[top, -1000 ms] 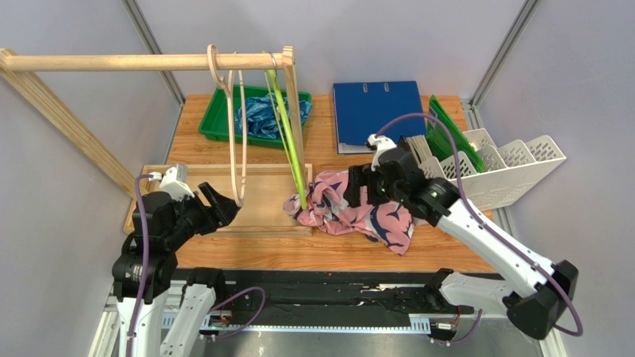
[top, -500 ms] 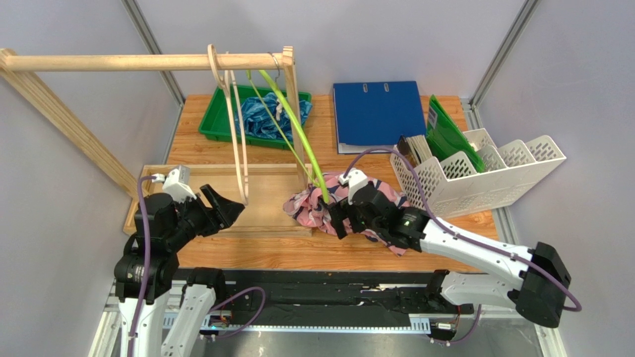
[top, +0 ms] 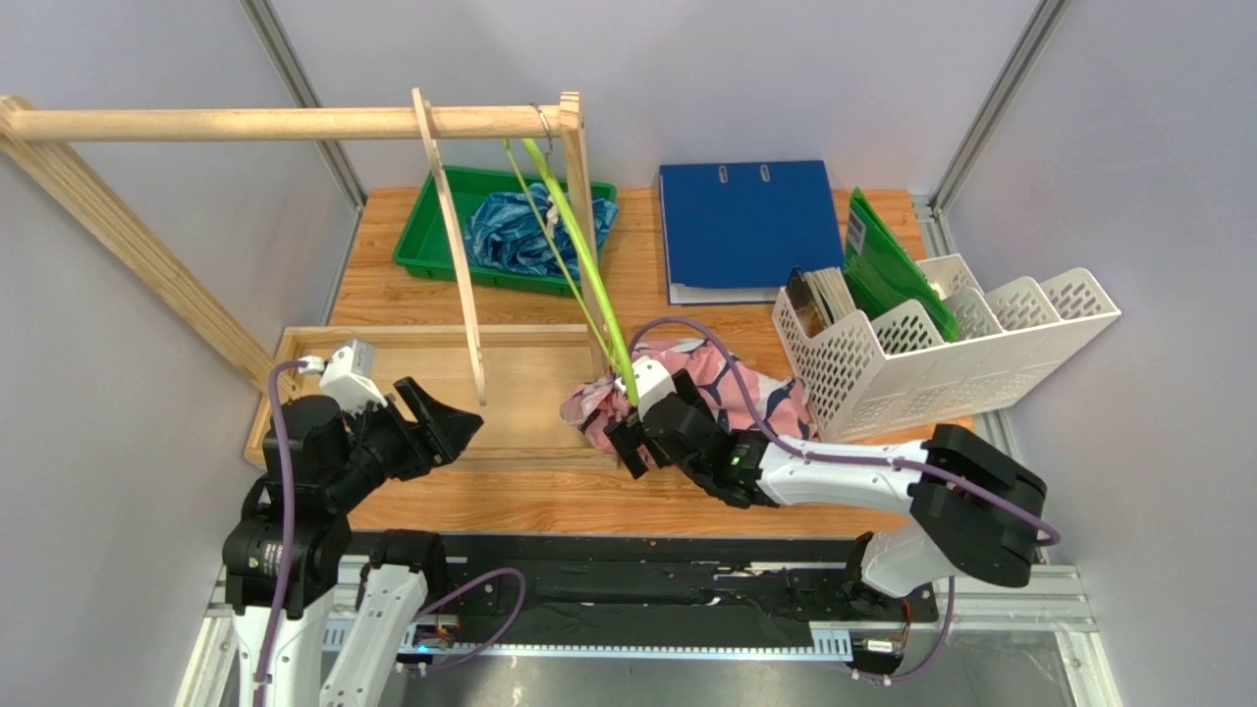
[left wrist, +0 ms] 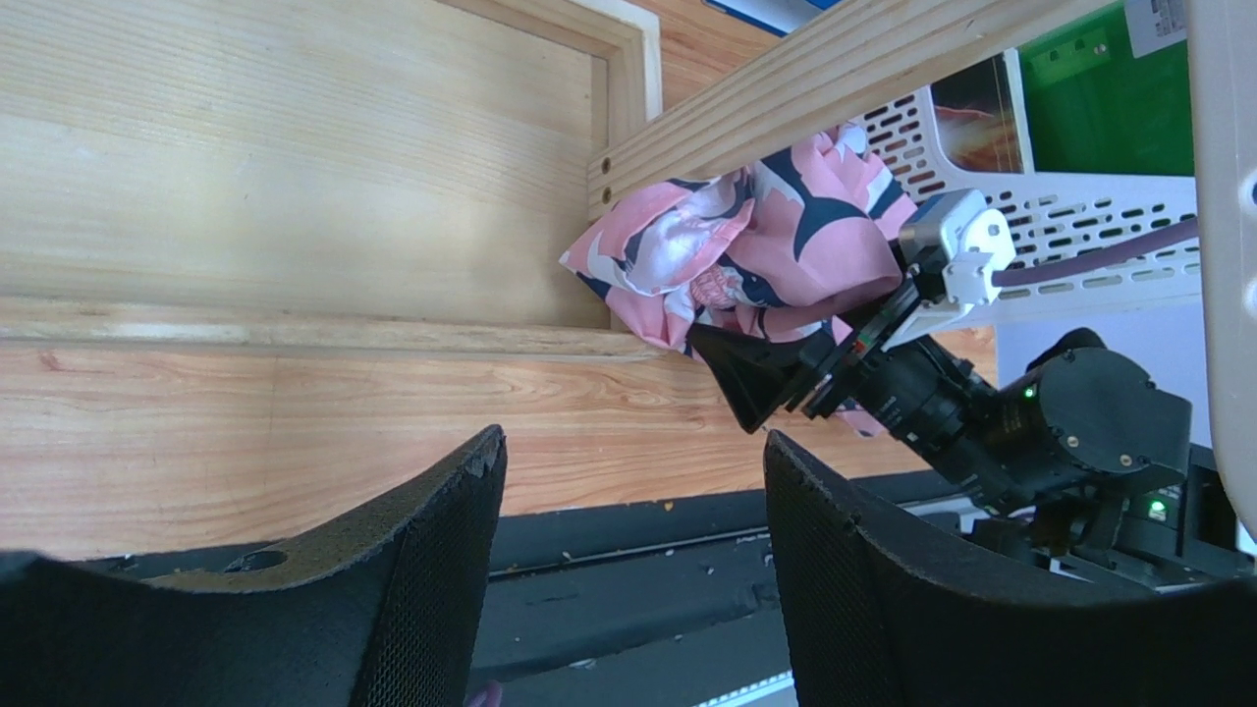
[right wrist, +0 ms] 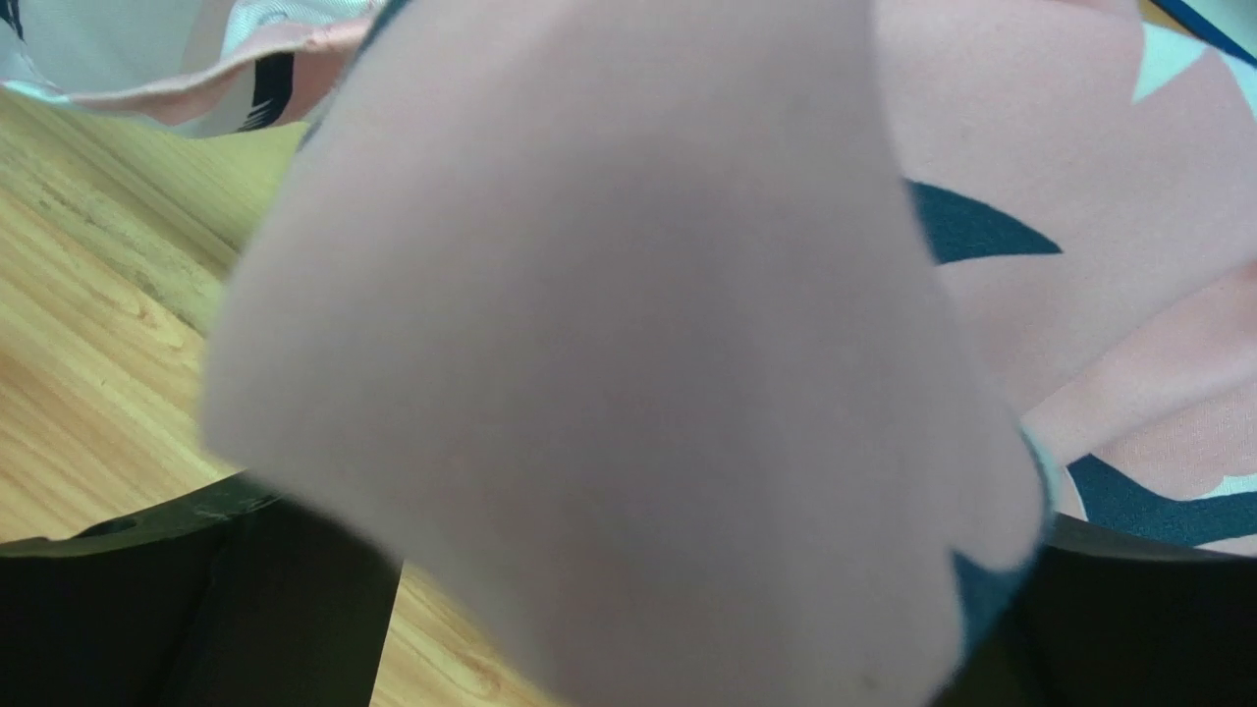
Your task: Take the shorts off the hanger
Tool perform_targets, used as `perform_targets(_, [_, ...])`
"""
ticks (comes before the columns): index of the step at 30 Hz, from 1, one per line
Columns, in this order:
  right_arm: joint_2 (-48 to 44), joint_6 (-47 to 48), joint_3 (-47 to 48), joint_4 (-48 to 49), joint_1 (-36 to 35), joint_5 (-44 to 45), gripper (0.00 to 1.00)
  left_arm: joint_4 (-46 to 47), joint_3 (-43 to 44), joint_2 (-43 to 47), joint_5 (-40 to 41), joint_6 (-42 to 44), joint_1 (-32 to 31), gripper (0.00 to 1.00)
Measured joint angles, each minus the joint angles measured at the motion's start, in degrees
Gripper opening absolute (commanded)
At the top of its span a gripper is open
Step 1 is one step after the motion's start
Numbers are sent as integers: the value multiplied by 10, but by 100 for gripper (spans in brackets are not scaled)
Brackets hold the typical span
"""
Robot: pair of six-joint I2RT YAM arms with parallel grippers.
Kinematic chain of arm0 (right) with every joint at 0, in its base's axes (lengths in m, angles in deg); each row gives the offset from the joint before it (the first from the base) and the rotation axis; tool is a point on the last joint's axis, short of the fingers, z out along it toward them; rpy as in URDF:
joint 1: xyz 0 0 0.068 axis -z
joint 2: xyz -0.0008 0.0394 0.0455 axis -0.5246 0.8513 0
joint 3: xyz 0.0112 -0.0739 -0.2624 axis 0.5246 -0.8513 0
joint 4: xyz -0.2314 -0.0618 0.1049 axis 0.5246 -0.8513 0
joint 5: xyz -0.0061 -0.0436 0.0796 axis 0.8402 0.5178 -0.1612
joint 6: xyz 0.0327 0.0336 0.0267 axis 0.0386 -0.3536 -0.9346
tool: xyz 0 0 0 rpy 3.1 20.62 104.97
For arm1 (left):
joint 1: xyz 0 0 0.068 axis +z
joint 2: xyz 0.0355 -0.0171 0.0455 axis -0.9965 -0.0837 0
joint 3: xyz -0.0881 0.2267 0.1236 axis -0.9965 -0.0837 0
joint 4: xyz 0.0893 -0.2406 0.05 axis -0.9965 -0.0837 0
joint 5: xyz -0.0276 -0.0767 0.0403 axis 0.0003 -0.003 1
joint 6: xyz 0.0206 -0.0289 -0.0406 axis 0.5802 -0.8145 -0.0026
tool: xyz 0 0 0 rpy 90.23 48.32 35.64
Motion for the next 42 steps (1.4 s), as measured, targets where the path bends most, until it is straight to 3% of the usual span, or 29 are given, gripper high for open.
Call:
perform_targets(4, [35,4,0,36,-8,30,99,-2,-1,0,0,0,0,69])
perform_targets(7, [57,4,-3,56,-8,50,88,-5,-1,0,0,0,0,69])
perform_targets(8, [71,2,0,59,-8,60,79,-5,-1,0,0,0,0,69])
perform_targets(13, [148,-22,28,51,-9,113,55,-6,-5,0,0,0,0,68])
perform_targets(17, [155,-41,28,55,-10,138,27,-8,-8,0,0,0,0,68])
perform_targets(22, [155,-67,25,66,-10,153,2,-9,-11,0,0,0,0,68])
perform_targets(30, [99,-97,19,54,-4,138,0,-9,-20,6,-1,0,0,68])
perform_targets(42, [-137,-184,-27,25,105,9,0,-8,-52,23,-16,-10,0,70])
